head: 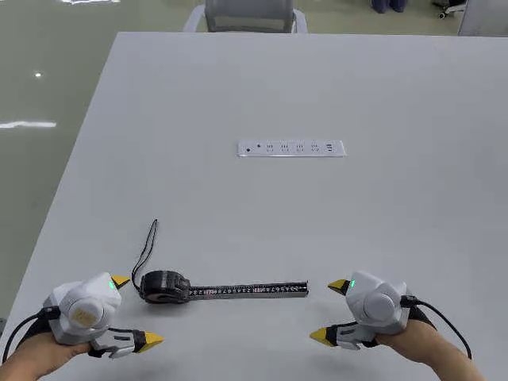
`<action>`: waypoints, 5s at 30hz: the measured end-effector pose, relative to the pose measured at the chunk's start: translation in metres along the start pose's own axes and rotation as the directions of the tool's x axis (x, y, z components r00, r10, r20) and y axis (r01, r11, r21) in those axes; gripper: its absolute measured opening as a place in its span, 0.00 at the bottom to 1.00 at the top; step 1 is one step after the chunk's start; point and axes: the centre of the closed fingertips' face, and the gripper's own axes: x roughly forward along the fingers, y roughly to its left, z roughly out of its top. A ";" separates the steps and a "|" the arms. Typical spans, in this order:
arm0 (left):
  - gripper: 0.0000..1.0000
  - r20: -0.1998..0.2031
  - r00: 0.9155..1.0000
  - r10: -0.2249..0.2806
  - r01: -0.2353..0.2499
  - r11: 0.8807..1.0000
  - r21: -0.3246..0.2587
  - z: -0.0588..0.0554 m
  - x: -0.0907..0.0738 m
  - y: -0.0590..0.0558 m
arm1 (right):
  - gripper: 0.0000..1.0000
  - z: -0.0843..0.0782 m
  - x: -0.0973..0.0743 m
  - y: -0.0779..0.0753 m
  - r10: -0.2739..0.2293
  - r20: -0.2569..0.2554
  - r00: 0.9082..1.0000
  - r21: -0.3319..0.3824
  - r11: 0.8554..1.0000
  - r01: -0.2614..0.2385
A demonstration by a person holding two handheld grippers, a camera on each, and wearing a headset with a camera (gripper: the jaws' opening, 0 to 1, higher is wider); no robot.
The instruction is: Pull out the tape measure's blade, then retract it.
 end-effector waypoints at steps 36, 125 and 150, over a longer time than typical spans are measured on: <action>0.99 0.113 0.893 0.436 -0.377 0.861 -0.341 0.017 -0.031 -0.036 | 0.83 0.026 -0.032 0.020 -0.385 0.144 0.912 0.314 0.891 0.327; 0.91 -0.007 0.800 0.600 -0.503 0.664 -0.553 0.020 0.022 0.010 | 0.59 0.032 0.009 0.001 -0.121 0.231 0.965 0.094 0.990 0.101; 0.83 -0.057 0.812 0.581 -0.502 0.647 -0.574 0.010 0.040 0.029 | 0.38 0.022 0.042 -0.037 0.170 0.130 0.977 -0.238 0.962 -0.136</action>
